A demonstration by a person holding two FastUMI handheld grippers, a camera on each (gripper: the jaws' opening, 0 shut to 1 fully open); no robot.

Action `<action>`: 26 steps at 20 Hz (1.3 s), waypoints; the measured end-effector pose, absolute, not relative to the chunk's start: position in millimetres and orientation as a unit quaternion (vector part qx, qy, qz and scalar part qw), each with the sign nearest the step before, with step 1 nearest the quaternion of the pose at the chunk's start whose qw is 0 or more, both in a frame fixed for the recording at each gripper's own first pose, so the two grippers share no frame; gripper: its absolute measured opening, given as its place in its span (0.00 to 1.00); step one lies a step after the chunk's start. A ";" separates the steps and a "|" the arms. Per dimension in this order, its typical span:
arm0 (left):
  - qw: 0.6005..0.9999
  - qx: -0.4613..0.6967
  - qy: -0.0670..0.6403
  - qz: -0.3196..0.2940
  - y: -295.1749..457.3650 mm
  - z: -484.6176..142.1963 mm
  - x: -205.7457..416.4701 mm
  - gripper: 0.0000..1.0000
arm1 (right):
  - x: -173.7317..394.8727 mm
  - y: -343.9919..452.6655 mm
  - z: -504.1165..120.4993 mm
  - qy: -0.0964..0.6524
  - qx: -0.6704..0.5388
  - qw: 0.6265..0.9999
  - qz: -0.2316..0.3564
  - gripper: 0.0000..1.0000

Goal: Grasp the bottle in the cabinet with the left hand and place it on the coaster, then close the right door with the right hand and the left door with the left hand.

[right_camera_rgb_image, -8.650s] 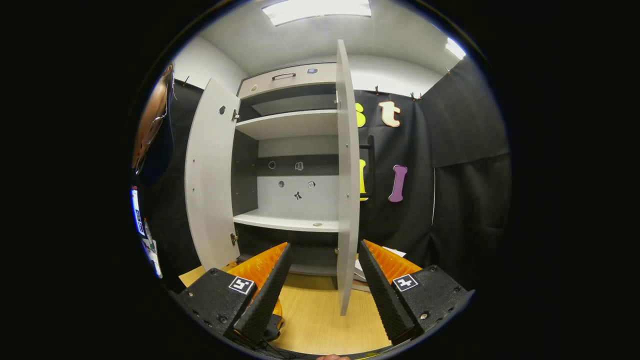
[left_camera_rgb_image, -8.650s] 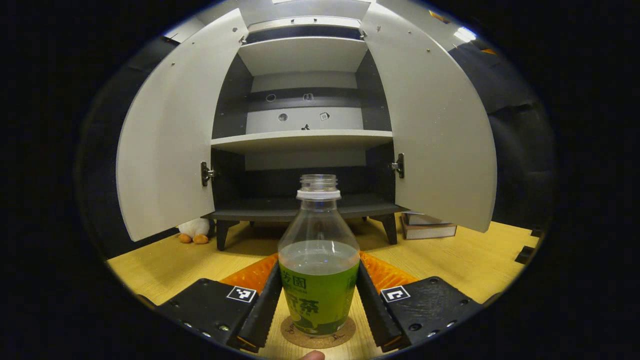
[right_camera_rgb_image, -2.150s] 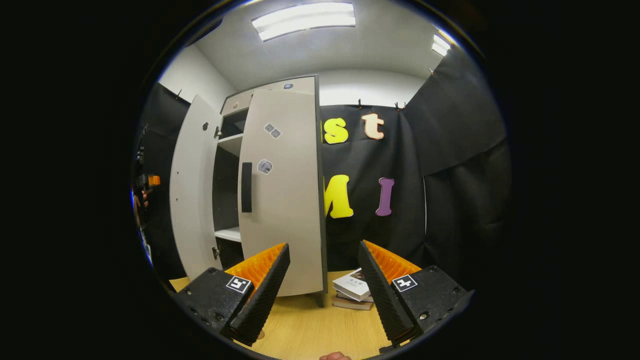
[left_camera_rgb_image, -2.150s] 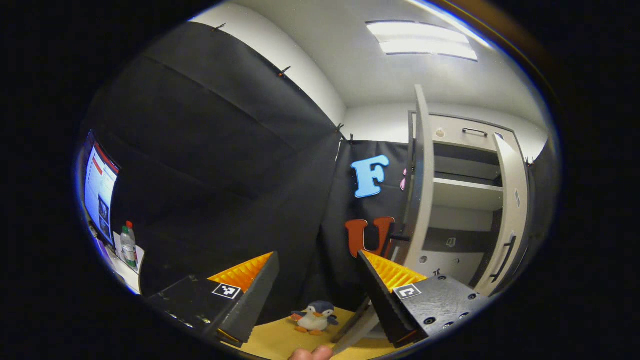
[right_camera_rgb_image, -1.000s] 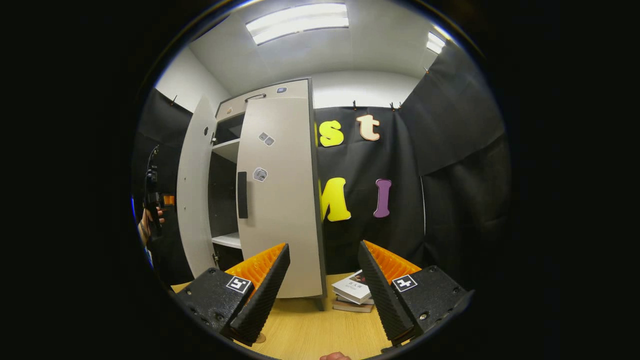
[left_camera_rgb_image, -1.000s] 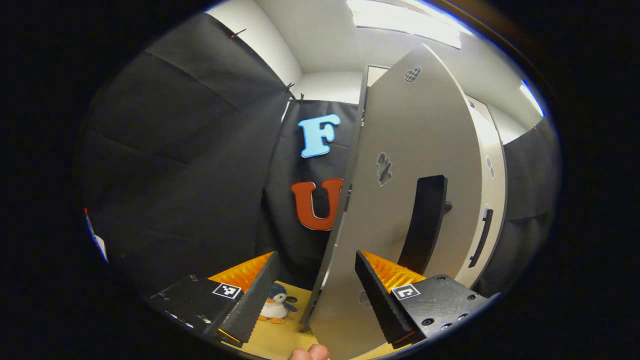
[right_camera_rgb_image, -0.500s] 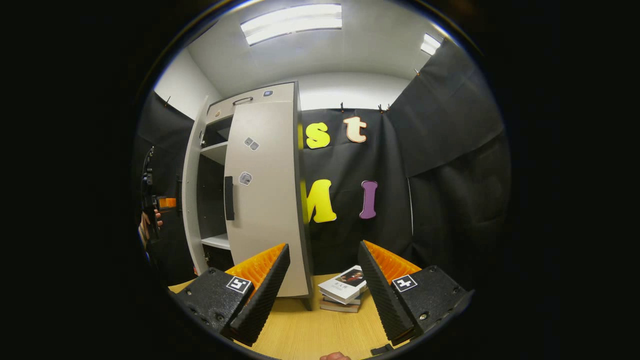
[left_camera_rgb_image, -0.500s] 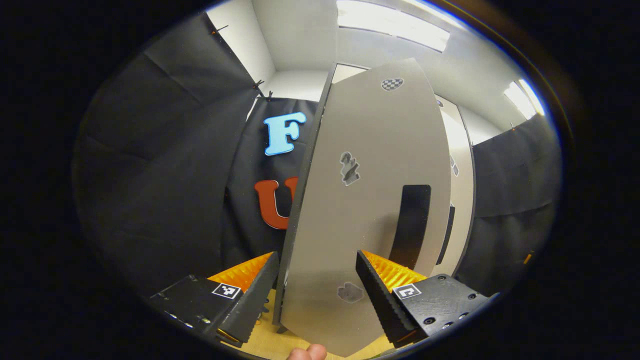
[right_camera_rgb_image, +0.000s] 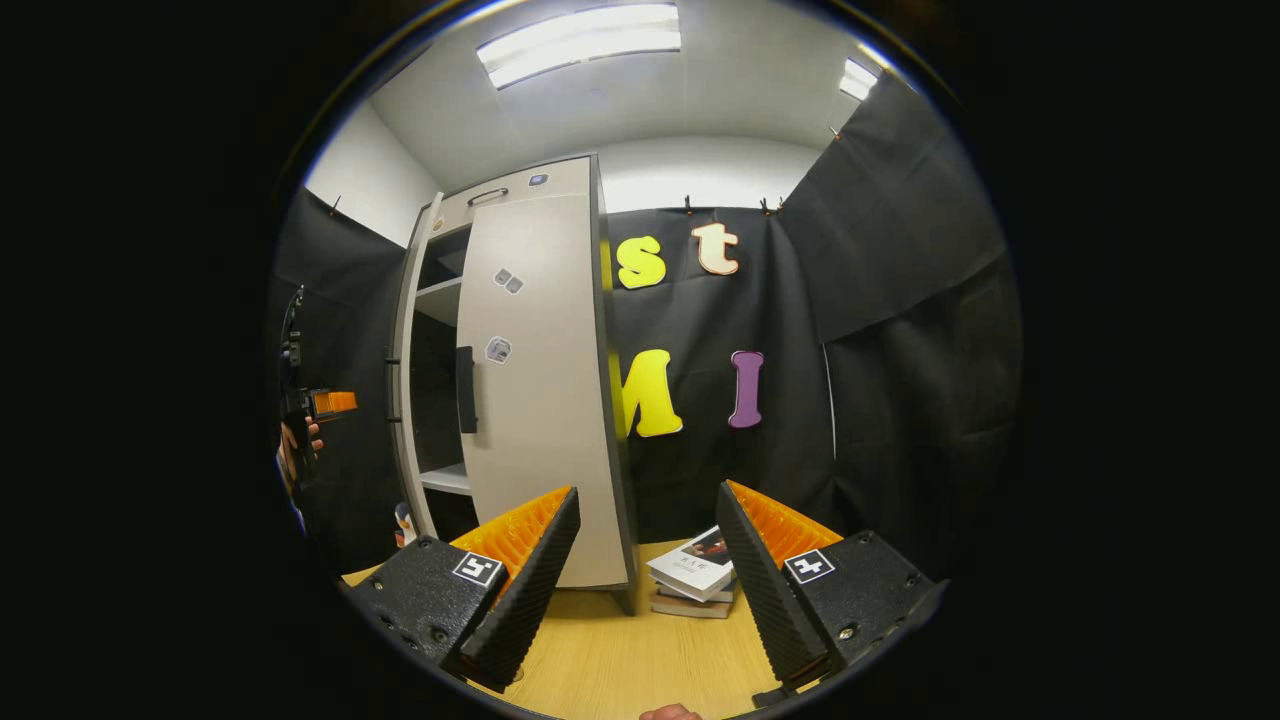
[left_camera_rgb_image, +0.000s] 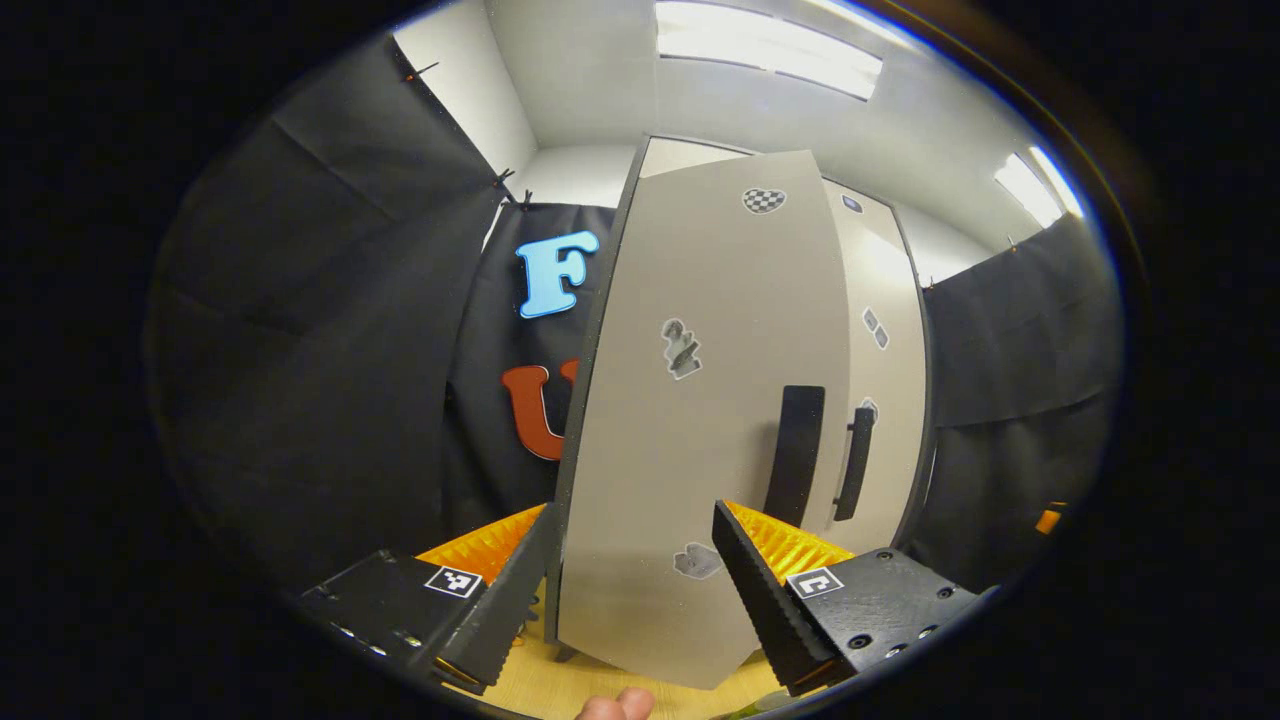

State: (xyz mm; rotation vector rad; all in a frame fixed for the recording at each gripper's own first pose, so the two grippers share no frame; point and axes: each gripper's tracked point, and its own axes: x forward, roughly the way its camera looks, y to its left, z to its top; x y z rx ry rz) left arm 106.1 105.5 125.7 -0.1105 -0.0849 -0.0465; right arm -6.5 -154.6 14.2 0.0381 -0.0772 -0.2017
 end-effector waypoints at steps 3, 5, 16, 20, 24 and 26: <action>0.998 -0.050 -0.044 -0.002 100.3 115.5 93.7 0.95 | -3.1 -144.8 10.6 -0.033 0.027 0.995 -0.089 0.84; 0.998 -0.038 -0.048 0.016 93.7 105.6 80.0 1.00 | -2.0 -137.4 11.6 -0.033 0.029 0.996 -0.079 0.84; 0.998 -0.025 -0.040 -0.034 -3.8 46.5 29.4 0.99 | -2.4 -109.2 4.8 -0.014 0.037 0.998 -0.044 0.84; 0.999 -0.028 -0.016 -0.026 -16.5 22.4 21.6 1.00 | -12.0 -100.9 11.1 -0.016 0.039 0.998 -0.038 0.84; 0.999 -0.032 -0.014 -0.015 -25.7 9.8 14.3 0.95 | -7.1 -95.8 4.4 -0.013 0.041 0.999 -0.031 0.84; 0.999 -0.033 -0.009 -0.018 -32.7 3.3 11.4 0.94 | -6.2 -92.3 0.0 -0.007 0.050 0.998 -0.024 0.84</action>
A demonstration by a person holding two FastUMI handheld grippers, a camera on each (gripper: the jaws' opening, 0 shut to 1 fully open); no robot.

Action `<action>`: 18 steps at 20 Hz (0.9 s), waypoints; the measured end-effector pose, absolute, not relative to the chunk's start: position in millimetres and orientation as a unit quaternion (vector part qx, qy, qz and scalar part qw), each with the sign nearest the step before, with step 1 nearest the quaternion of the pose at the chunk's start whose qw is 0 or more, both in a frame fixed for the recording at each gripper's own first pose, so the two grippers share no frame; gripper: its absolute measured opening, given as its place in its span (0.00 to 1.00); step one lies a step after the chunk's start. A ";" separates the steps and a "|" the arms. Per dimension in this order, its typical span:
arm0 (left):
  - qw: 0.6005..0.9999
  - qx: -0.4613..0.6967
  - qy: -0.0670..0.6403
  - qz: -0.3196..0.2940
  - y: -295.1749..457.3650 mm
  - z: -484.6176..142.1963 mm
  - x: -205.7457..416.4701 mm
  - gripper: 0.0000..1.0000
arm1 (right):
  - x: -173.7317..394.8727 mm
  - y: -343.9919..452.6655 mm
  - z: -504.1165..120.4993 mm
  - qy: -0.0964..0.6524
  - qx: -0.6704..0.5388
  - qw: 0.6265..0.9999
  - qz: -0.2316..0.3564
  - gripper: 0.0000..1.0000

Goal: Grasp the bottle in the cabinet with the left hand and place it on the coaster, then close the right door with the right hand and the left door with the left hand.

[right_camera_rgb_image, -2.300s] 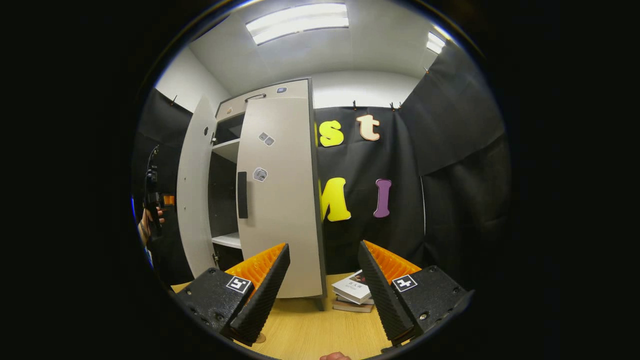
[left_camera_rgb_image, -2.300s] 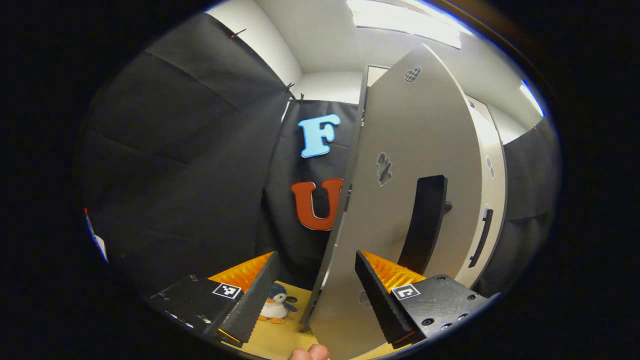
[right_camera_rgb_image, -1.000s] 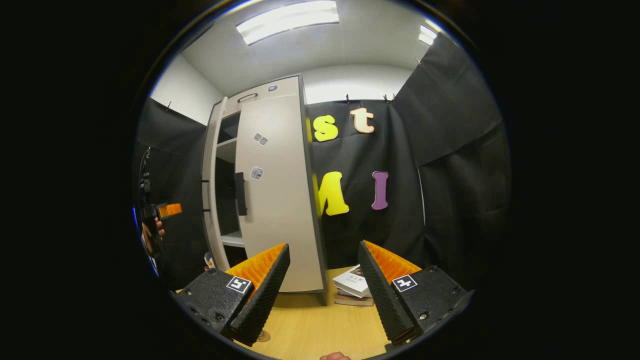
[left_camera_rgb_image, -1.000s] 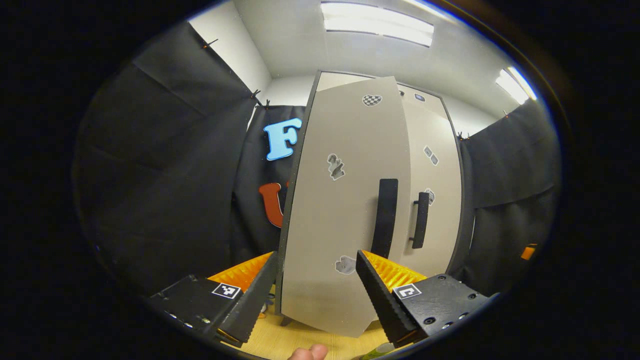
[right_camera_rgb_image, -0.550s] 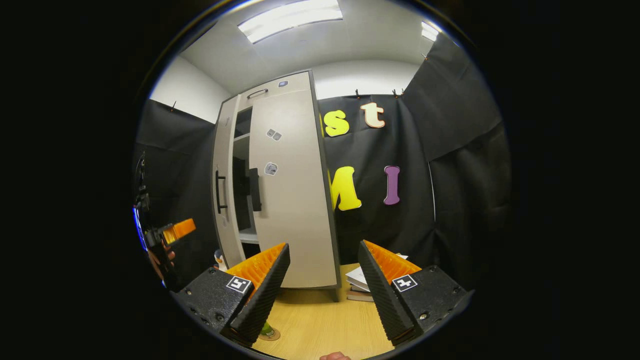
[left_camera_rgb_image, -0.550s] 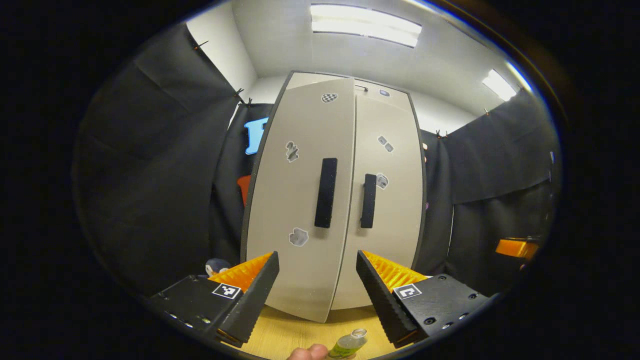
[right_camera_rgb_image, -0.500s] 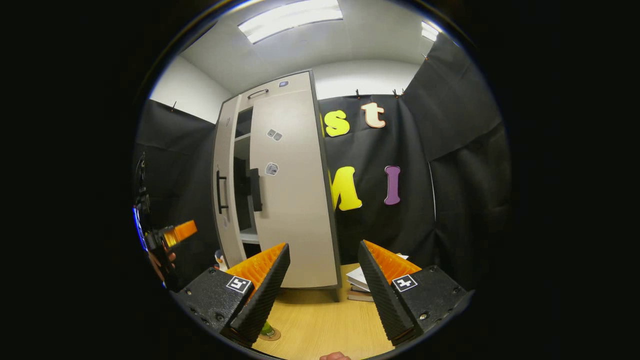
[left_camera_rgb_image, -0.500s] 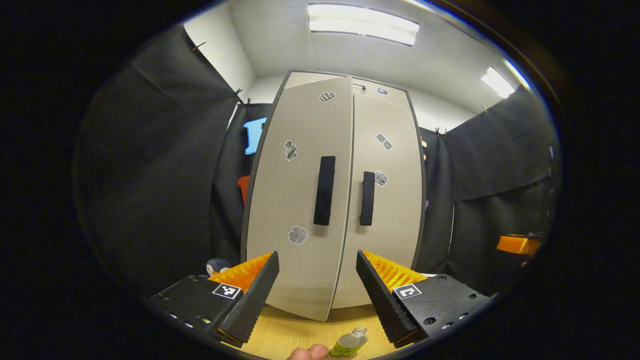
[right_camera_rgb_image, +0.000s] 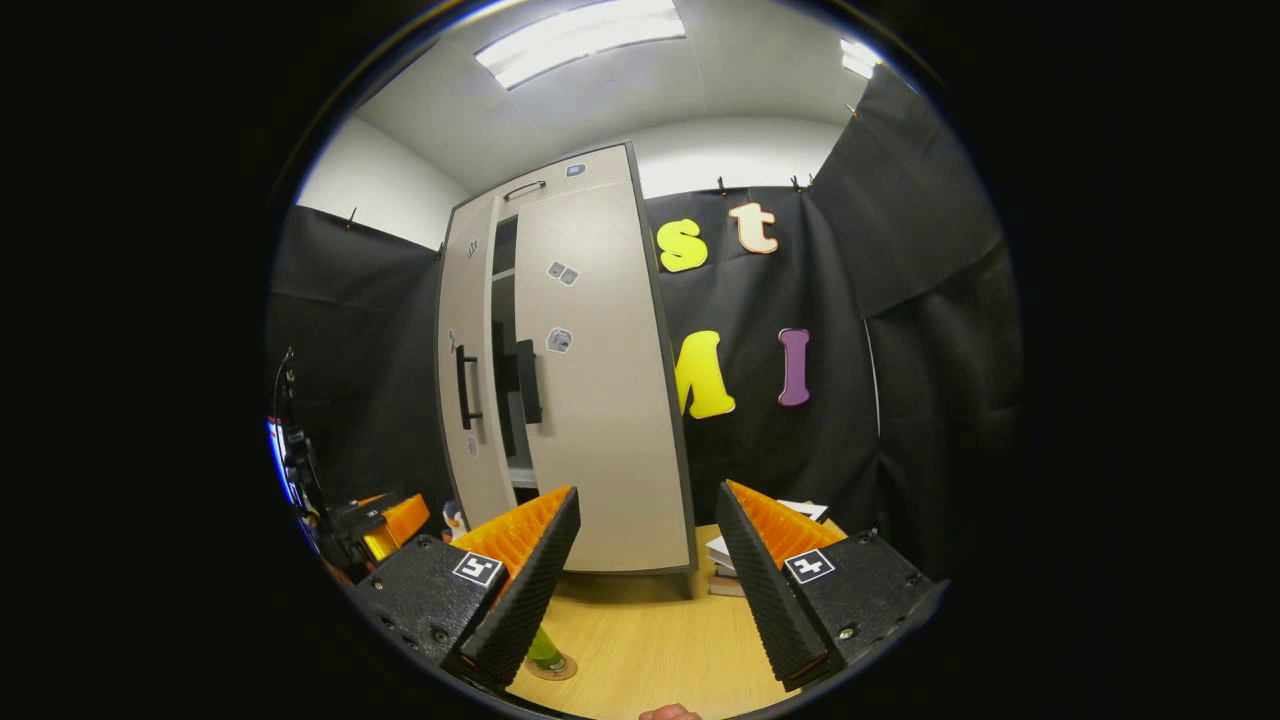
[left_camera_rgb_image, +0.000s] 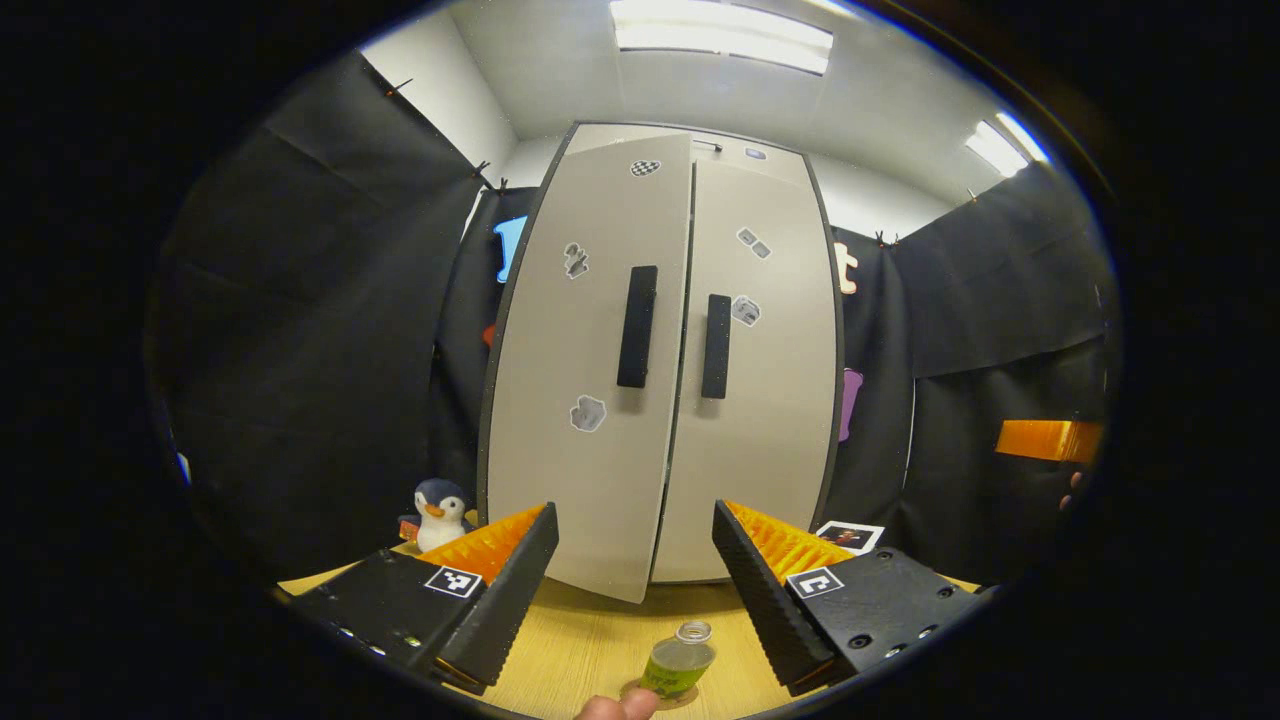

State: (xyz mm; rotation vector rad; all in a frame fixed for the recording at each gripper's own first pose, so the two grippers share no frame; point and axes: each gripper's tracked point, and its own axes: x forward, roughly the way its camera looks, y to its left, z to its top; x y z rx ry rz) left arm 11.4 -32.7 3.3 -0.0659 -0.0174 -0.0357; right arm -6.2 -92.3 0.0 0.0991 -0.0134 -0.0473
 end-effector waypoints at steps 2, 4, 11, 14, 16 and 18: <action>0.999 -0.035 -0.007 -0.018 -35.5 1.6 8.5 0.95 | -7.2 -92.2 -5.6 0.002 0.050 0.999 -0.022 0.84; 0.999 -0.038 -0.009 -0.016 -35.9 1.3 7.5 0.95 | -6.9 -94.4 -3.1 0.001 0.046 0.999 -0.022 0.84; 1.000 0.012 -0.022 -0.003 -29.7 8.3 11.7 0.95 | -2.8 -96.2 -3.7 0.006 0.054 0.998 -0.022 0.84; 0.999 0.001 -0.027 -0.017 -40.0 10.8 10.9 0.95 | -5.9 -95.5 -1.5 0.005 0.050 0.999 -0.021 0.84; 0.999 0.005 -0.033 -0.018 -39.8 11.4 11.5 0.95 | -7.7 -97.0 -0.1 0.001 0.050 0.998 -0.025 0.84; 0.999 0.007 -0.029 -0.014 -35.6 9.1 12.2 0.94 | -6.5 -95.9 -0.2 0.002 0.053 0.998 -0.024 0.84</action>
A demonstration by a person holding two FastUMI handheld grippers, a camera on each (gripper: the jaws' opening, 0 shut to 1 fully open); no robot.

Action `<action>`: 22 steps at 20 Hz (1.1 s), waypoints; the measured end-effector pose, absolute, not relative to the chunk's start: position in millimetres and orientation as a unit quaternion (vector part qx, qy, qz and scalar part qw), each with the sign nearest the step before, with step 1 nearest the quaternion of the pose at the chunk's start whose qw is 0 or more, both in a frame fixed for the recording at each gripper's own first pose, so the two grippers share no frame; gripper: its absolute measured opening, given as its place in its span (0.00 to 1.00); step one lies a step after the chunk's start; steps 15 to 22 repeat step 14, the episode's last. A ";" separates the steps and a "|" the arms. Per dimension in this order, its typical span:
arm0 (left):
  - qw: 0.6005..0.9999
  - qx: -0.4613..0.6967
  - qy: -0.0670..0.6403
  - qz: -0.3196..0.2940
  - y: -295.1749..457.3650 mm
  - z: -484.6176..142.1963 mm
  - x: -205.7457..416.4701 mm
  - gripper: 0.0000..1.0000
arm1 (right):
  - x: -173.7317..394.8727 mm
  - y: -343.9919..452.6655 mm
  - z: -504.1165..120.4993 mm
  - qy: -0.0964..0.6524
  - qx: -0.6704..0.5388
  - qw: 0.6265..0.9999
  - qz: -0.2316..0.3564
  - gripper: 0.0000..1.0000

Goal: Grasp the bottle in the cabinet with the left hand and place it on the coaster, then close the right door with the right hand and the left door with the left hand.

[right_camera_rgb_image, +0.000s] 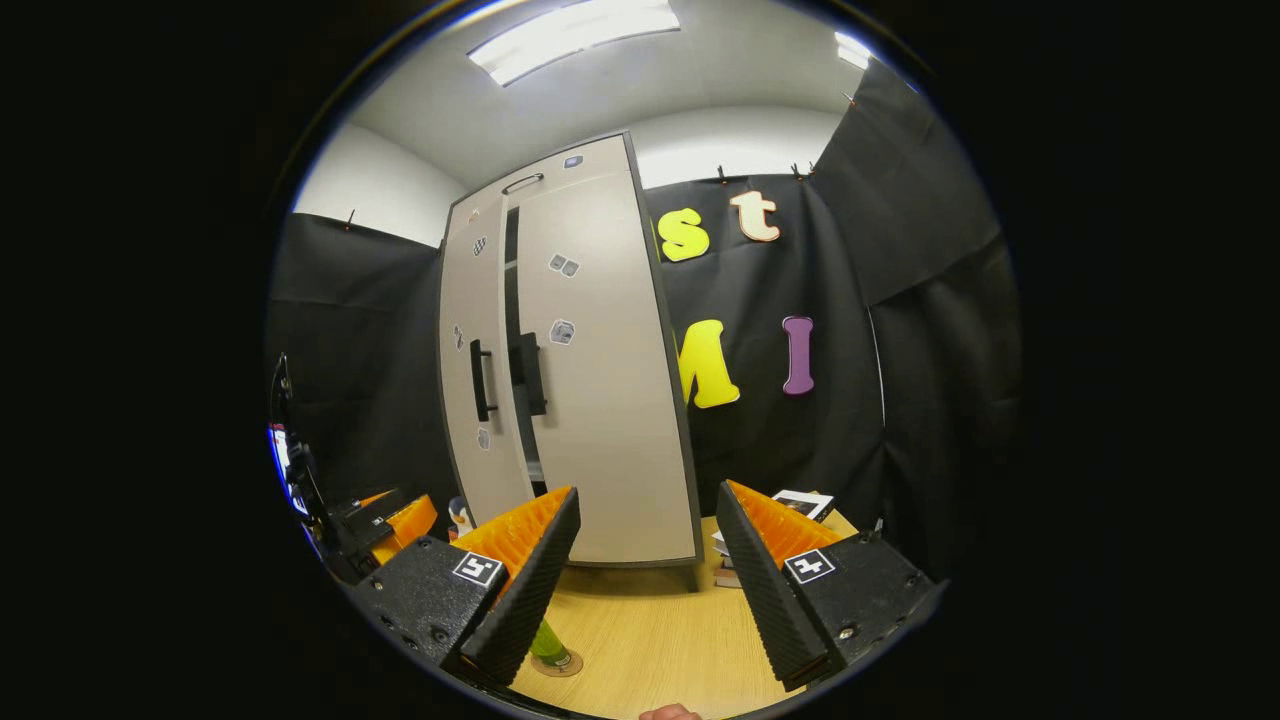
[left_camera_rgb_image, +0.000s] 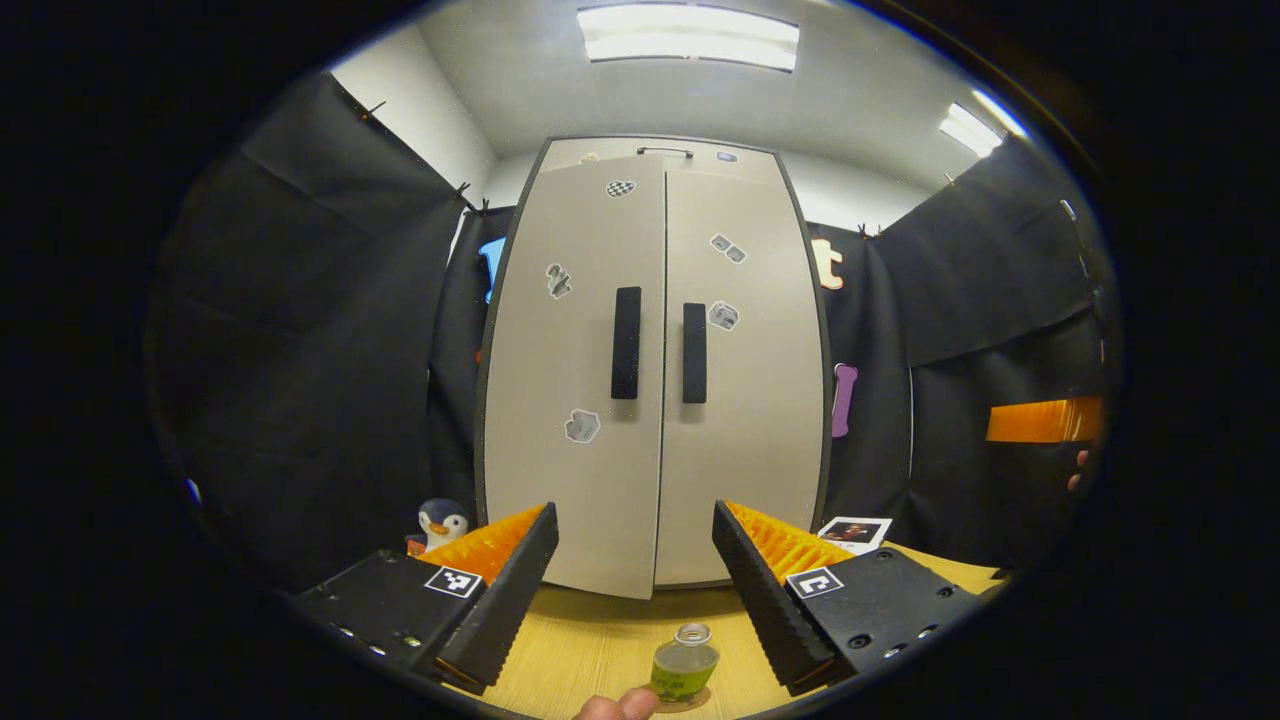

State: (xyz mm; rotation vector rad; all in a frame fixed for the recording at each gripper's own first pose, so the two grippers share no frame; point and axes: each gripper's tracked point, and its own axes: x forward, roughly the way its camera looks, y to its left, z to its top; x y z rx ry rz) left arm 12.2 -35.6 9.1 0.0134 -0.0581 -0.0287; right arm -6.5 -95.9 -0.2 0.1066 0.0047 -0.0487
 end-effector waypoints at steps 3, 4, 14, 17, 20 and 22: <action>1.000 -0.004 -0.024 -0.015 -34.3 6.9 10.0 0.95 | -4.8 -93.8 -0.3 0.004 0.052 0.998 -0.023 0.84; 1.000 -0.003 -0.024 -0.012 -31.7 7.8 9.5 0.95 | -4.5 -92.3 -0.5 0.004 0.052 0.998 -0.021 0.84; 1.000 0.002 -0.019 -0.010 -28.6 5.8 7.6 0.95 | -0.6 -79.4 -0.7 0.002 0.053 0.999 -0.009 0.84; 1.000 0.002 -0.019 -0.010 -28.6 5.8 7.6 0.95 | -0.6 -79.4 -0.7 0.002 0.053 0.999 -0.009 0.84; 1.000 0.002 -0.019 -0.010 -28.6 5.8 7.6 0.95 | -0.6 -79.4 -0.7 0.002 0.053 0.999 -0.009 0.84; 1.000 0.002 -0.019 -0.010 -28.6 5.8 7.6 0.95 | -0.6 -79.4 -0.7 0.002 0.053 0.999 -0.009 0.84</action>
